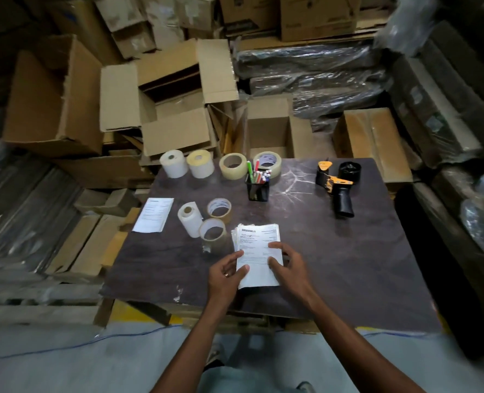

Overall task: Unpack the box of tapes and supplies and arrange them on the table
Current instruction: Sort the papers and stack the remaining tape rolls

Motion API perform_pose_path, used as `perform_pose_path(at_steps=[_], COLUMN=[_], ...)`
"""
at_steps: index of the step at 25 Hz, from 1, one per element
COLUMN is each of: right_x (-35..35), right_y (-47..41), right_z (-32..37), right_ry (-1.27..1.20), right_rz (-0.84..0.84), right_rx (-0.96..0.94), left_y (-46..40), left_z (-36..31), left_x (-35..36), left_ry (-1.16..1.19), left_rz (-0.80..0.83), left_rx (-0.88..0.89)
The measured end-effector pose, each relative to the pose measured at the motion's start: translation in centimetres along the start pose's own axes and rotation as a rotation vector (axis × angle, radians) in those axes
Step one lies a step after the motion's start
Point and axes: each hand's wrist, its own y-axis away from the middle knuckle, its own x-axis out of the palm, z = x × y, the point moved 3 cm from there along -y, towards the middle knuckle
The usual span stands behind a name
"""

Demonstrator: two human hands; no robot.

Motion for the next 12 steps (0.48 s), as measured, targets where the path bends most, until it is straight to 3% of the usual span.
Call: perform_pose_path(at_steps=[5, 12], right_x=[7.9, 20.8], right_y=[-1.6, -6.1], right_z=[3.6, 6.6], right_ry=[0.025, 0.123], right_rz=[0.120, 0.129], right_rx=[-0.068, -0.133], left_y=[-0.8, -6.3], left_z=[-2.2, -5.0], left_x=[-7.7, -20.3], left_ry=[0.031, -0.018], left_rz=[-0.099, -0.133], left_rx=[-0.005, 0.025])
